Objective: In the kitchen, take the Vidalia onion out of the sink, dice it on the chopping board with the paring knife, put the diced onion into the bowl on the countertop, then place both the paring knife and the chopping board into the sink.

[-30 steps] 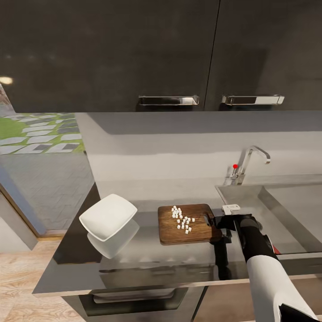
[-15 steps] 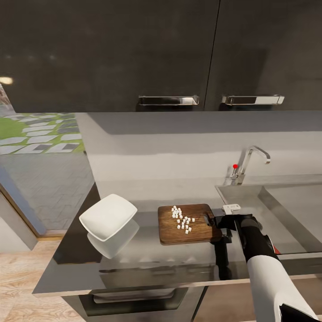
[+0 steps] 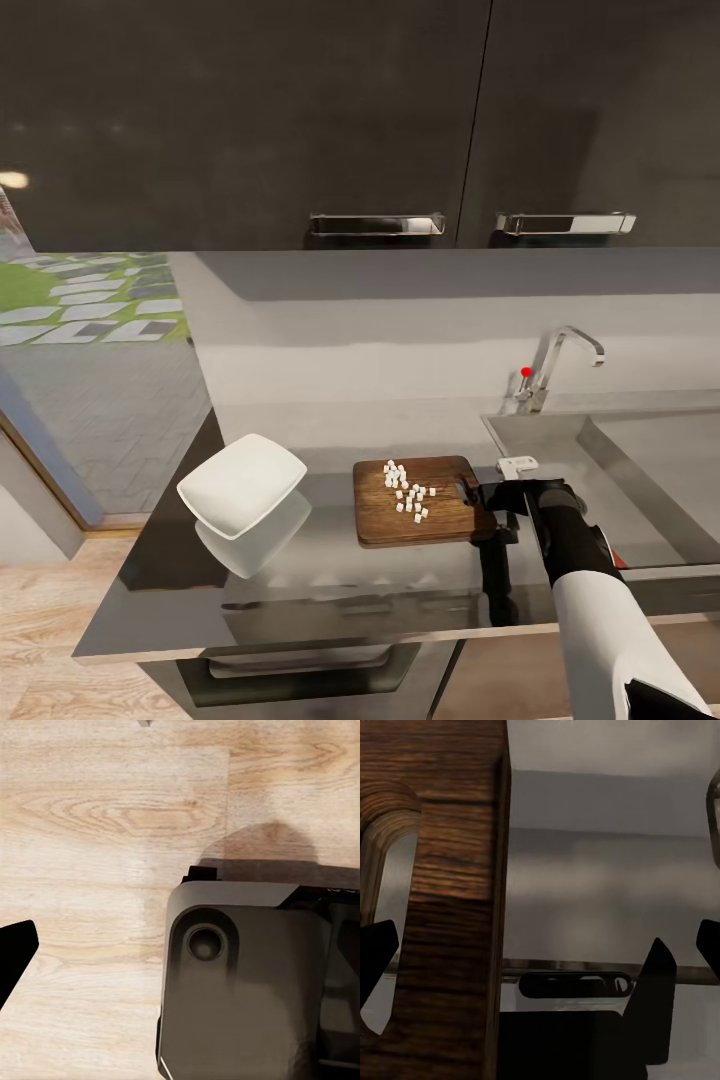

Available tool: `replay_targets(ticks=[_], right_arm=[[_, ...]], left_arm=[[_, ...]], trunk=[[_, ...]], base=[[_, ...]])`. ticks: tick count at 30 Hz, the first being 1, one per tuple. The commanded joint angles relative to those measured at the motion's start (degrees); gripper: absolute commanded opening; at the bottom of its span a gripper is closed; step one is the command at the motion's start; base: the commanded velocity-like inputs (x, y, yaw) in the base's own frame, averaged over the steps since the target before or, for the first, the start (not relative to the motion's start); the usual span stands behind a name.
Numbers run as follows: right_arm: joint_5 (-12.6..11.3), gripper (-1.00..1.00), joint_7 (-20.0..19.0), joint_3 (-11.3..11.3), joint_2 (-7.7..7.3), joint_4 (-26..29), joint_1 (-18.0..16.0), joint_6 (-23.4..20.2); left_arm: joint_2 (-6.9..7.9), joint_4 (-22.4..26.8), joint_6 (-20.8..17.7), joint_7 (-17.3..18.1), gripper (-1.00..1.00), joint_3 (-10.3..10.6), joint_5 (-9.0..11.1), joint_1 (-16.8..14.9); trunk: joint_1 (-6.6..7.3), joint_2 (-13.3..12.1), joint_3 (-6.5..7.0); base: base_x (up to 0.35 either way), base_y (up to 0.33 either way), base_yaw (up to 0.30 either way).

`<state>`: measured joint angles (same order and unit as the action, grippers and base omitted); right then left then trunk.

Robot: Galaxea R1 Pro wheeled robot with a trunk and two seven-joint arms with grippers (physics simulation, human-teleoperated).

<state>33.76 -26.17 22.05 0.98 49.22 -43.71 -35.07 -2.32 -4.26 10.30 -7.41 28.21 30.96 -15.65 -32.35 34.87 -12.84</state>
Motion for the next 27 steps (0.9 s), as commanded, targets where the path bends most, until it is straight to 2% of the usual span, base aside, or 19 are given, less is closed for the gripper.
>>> replay_targets(ticks=[1, 2, 27], right_arm=[[0.60, 1.00, -0.55, 0.27, 0.07, 0.09, -0.06, -0.09], [0.60, -1.00, -0.55, 0.27, 0.07, 0.09, -0.06, -0.09], [0.78, -1.00, -0.46, 0.35, 0.33, 0.29, -0.06, -0.63]], left_arm=[[-0.05, -0.23, 0.34, -0.06, 1.00, 0.33, 0.15, -0.09], [-0.05, -0.23, 0.34, -0.06, 1.00, 0.32, 0.15, -0.09], [-0.05, -0.23, 0.34, -0.06, 1.00, 0.27, 0.15, -0.09]], trunk=[[-0.02, 0.08, -0.09], [-0.02, 0.08, -0.09], [-0.02, 0.08, 0.18]], base=[[0.000, 0.000, 0.000], [0.000, 0.000, 0.000], [0.000, 0.000, 0.000]])
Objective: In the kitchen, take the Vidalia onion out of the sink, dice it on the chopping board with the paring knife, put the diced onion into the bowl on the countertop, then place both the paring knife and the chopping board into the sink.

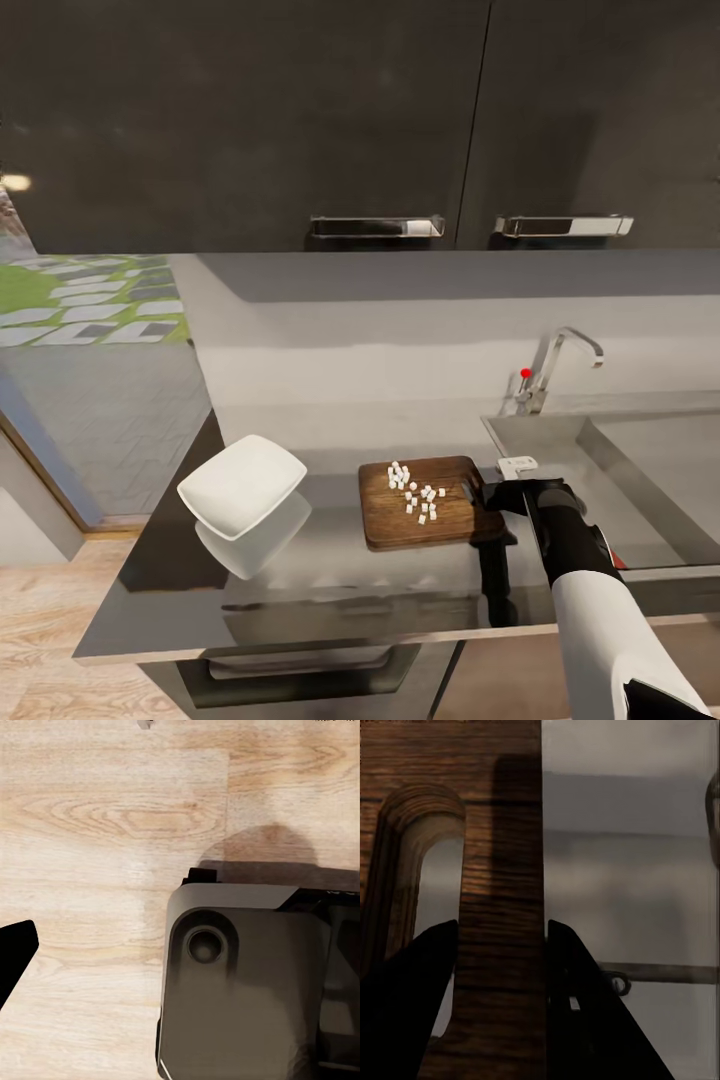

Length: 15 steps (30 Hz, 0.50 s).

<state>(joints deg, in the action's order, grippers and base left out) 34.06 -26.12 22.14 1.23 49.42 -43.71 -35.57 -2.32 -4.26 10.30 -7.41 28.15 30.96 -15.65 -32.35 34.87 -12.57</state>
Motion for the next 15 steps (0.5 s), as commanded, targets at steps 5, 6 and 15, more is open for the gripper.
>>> replay_targets(ticks=[5, 6, 15], right_arm=[[0.48, -1.00, -0.52, 0.28, 0.02, 0.20, -0.06, -0.11], [0.48, -1.00, -0.52, 0.28, 0.03, 0.21, -0.06, -0.11], [0.48, -1.00, -0.52, 0.28, 0.02, 0.23, -0.06, -0.11]], left_arm=[[-0.06, -0.23, 0.34, -0.06, 1.00, 0.33, 0.15, -0.09], [-0.06, -0.23, 0.34, -0.06, 1.00, 0.33, 0.15, -0.09], [-0.06, -0.23, 0.34, -0.06, 1.00, 0.35, 0.15, -0.09]], trunk=[[-0.02, 0.08, 0.35], [-0.02, 0.08, 0.44], [-0.02, 0.08, 1.25]], base=[[0.000, 0.000, 0.000], [0.000, 0.000, 0.000], [0.000, 0.000, 0.000]])
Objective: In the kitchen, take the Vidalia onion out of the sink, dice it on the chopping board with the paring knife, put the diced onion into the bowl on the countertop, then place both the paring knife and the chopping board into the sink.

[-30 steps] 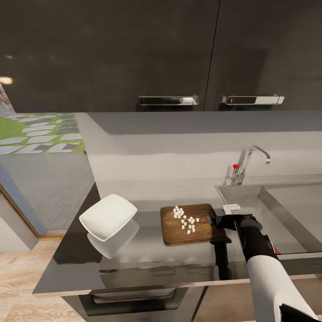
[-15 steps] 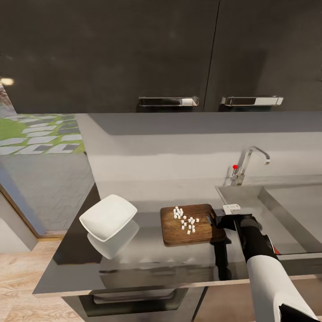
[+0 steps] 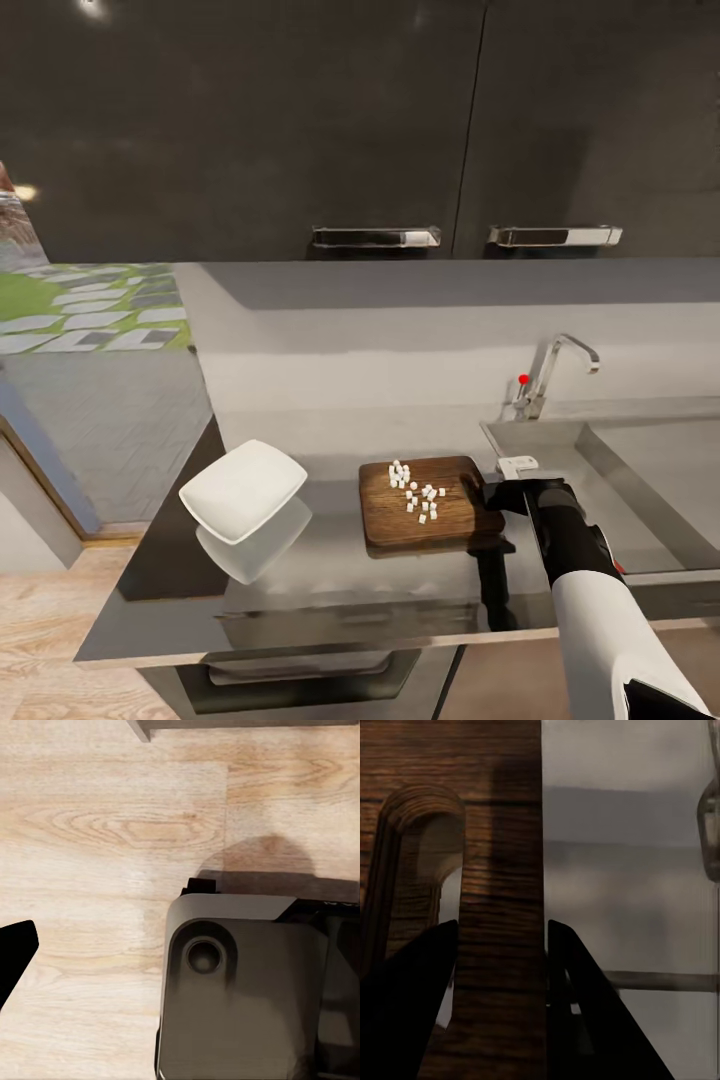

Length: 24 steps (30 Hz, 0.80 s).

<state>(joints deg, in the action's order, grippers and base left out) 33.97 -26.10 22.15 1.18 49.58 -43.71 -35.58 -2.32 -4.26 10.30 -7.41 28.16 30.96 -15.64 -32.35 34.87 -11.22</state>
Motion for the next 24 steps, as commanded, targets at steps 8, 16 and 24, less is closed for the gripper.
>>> replay_targets(ticks=[8, 16, 24], right_arm=[[0.57, -1.00, -0.53, 0.26, 0.05, 0.08, -0.06, -0.10], [0.57, -1.00, -0.53, 0.26, 0.05, 0.16, -0.06, -0.10], [0.57, -1.00, -0.53, 0.26, 0.05, 0.17, -0.06, -0.10]], left_arm=[[-0.06, -0.23, 0.29, -0.06, 1.00, 0.34, 0.15, -0.09], [-0.02, -0.17, 0.39, -0.06, 1.00, 0.32, 0.10, -0.09], [-0.03, -0.14, 0.53, -0.06, 1.00, 0.31, 0.06, -0.09]], trunk=[[-0.02, 0.08, 0.63], [-0.02, 0.08, 1.34], [-0.02, 0.08, 2.06]], base=[[0.000, 0.000, 0.000], [0.000, 0.000, 0.000], [0.000, 0.000, 0.000]])
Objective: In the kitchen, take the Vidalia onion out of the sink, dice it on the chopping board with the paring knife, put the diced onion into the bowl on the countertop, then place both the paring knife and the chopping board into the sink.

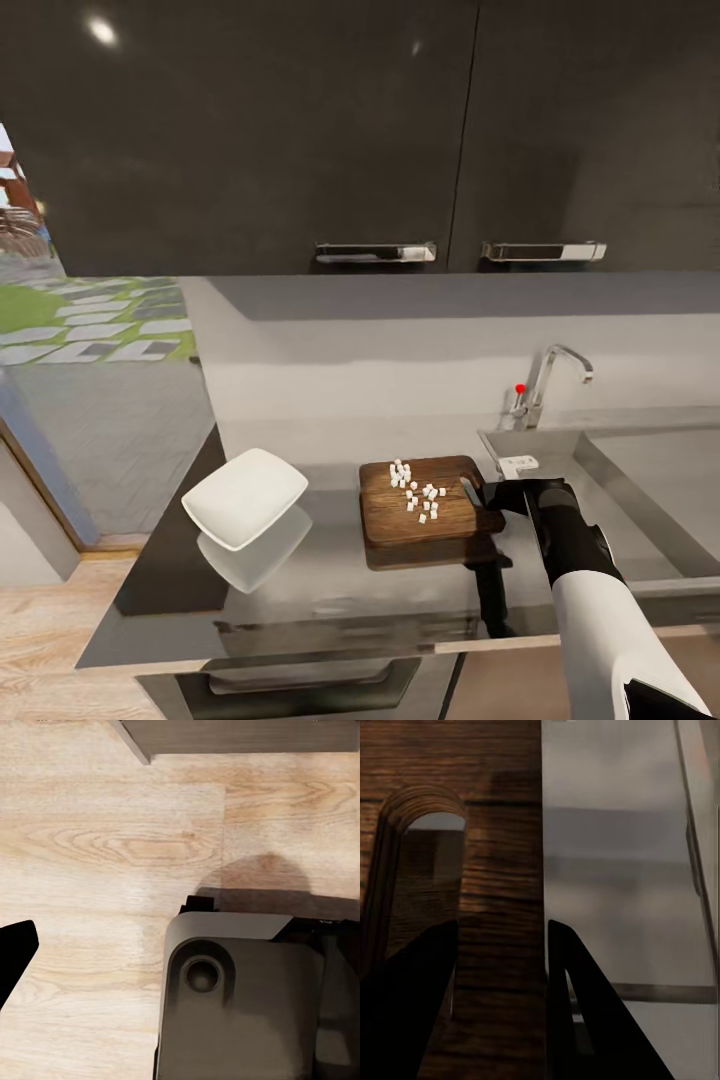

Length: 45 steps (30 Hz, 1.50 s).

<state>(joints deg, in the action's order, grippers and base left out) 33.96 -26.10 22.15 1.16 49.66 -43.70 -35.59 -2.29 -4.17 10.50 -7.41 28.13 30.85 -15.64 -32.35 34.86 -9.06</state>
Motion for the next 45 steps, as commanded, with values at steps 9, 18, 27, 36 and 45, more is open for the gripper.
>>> replay_targets(ticks=[9, 18, 27, 36, 45], right_arm=[[0.58, -1.00, -0.53, 0.26, 0.08, 0.08, -0.07, -0.09], [0.58, -1.00, -0.53, 0.26, 0.11, 0.08, -0.07, -0.09], [0.58, -1.00, -0.53, 0.26, 0.13, 0.08, -0.07, -0.09], [0.58, -1.00, -0.53, 0.26, 0.10, 0.08, -0.07, -0.09], [0.58, -1.00, -0.53, 0.26, 0.08, 0.08, -0.07, -0.09]], left_arm=[[-0.16, -0.23, -0.04, -0.06, 1.00, 0.37, 0.17, -0.09], [-0.14, -0.23, -0.04, -0.06, 1.00, 0.36, 0.17, -0.09], [-0.08, -0.23, -0.04, -0.06, 1.00, 0.36, 0.17, -0.09], [-0.08, -0.23, -0.04, -0.06, 1.00, 0.36, 0.17, -0.09], [-0.08, -0.23, -0.04, -0.06, 1.00, 0.35, 0.17, -0.09]], trunk=[[1.73, -3.12, 2.15], [3.71, -6.73, 4.57], [5.69, -10.34, 7.00], [6.57, -11.95, 8.53], [6.57, -11.95, 9.34]], base=[[0.000, 0.000, 0.000], [0.000, 0.000, 0.000], [0.000, 0.000, 0.000], [0.000, 0.000, 0.000], [0.000, 0.000, 0.000]])
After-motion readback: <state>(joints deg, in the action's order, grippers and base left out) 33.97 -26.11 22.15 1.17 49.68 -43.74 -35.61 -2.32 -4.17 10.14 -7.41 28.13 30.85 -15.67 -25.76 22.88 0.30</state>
